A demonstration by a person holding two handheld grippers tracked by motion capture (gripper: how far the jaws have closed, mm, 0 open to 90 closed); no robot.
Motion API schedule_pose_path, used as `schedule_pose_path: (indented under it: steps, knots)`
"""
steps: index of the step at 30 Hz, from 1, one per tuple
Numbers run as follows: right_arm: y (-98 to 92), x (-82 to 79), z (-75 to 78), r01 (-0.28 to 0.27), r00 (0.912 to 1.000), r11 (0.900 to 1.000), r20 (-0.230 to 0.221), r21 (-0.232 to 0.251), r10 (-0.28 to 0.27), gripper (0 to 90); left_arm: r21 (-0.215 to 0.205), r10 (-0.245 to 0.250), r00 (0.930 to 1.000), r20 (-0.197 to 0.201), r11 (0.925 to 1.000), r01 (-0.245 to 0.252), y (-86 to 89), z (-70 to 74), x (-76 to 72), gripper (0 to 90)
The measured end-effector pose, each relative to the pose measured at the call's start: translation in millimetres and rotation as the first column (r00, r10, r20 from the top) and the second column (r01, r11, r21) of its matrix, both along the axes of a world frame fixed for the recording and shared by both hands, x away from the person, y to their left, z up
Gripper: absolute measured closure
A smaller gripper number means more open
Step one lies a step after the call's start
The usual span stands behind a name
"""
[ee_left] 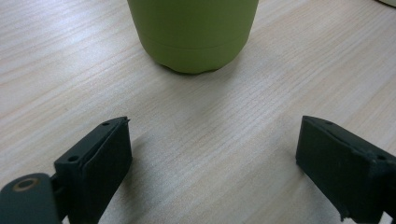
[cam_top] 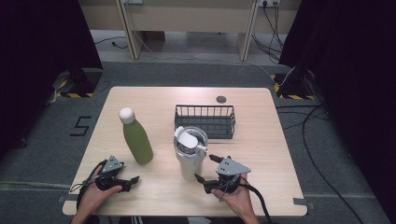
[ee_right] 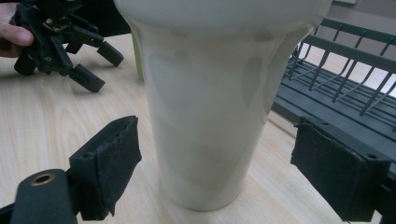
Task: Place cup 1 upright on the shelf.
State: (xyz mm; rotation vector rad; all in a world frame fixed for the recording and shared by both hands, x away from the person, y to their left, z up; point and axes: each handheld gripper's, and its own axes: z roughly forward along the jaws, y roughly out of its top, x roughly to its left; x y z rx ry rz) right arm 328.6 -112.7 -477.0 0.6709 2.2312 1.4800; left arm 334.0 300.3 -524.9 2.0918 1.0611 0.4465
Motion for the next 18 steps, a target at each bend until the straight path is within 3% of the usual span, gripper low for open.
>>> schedule_pose_path:
  steps: [18]
  knots:
    - [20.0, 12.5, -13.8, -0.003, 1.0000, 0.999, -0.006, 0.038, 0.003, 14.9, -0.001, -0.001, 1.0000, 0.000, 1.0000, 0.001, 0.1, 0.0, 0.1, 10.0]
